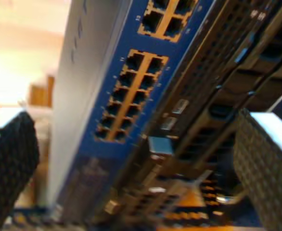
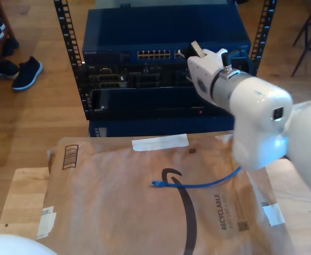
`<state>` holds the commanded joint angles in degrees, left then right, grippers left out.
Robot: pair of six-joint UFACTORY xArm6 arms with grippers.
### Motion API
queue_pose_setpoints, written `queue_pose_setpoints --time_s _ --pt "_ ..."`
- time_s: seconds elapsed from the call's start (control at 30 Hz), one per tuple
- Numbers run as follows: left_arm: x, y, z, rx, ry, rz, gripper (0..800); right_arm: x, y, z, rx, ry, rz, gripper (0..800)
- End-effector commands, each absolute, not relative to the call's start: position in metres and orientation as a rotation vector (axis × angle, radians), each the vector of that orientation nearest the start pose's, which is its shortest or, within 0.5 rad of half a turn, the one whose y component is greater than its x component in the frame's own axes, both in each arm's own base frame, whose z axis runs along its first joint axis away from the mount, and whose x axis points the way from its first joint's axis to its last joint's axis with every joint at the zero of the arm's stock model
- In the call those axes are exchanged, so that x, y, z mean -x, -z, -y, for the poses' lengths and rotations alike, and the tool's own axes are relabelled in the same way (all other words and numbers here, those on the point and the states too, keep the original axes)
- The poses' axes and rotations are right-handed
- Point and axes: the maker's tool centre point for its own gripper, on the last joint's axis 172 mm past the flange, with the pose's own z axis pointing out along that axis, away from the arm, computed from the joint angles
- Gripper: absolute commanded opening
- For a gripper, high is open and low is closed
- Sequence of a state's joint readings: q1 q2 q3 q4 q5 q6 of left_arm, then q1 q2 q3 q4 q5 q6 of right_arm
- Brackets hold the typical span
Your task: Grab the cable and plug it in
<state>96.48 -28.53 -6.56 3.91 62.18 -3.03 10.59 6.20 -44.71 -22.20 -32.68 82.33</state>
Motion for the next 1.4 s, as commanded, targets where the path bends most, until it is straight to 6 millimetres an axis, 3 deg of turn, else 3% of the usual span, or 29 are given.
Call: queue_pose_setpoints --time_s 0.07,0.2,0.27,0.47,0.6,0.8,0.93,1.03,1.07,1.23,1.3,1.4 --pt "0.027 -0.033 -0.115 -1.850 0.514 -2.086 799 -0.603 -0.298 -0.178 1.944 1.037 -0.756 548" --pt "0.027 -0.033 -0.114 -1.849 0.515 -2.085 799 -0.588 -0.278 -0.166 2.082 1.056 -0.578 551" --pt "0.027 -0.033 -0.115 -1.850 0.514 -2.086 799 -0.584 -0.275 -0.156 2.081 1.019 -0.609 588" --pt "0.027 -0.033 -0.114 -1.849 0.515 -2.085 799 -0.566 -0.282 -0.135 2.090 0.971 -0.636 611" --pt "0.027 -0.033 -0.115 -1.850 0.514 -2.086 799 -0.558 -0.288 -0.094 2.080 1.021 -0.712 628" --pt "0.027 -0.033 -0.114 -1.849 0.515 -2.085 799 -0.558 -0.309 -0.055 2.048 1.100 -0.783 630" --pt "0.027 -0.033 -0.115 -1.850 0.514 -2.086 799 -0.577 -0.311 0.000 2.111 1.202 -0.959 655" --pt "0.027 -0.033 -0.115 -1.850 0.514 -2.086 799 -0.581 -0.323 0.020 2.083 1.236 -1.053 669" --pt "0.027 -0.033 -0.115 -1.851 0.512 -2.087 799 -0.580 -0.319 0.030 2.104 1.244 -1.090 670" --pt "0.027 -0.033 -0.115 -1.850 0.514 -2.086 799 -0.566 -0.295 0.100 2.194 1.268 -1.391 695" --pt "0.027 -0.033 -0.114 -1.849 0.515 -2.085 799 -0.554 -0.290 0.120 2.225 1.275 -1.466 695" --pt "0.027 -0.033 -0.115 -1.850 0.514 -2.086 799 -0.527 -0.272 0.168 2.335 1.254 -1.627 695"
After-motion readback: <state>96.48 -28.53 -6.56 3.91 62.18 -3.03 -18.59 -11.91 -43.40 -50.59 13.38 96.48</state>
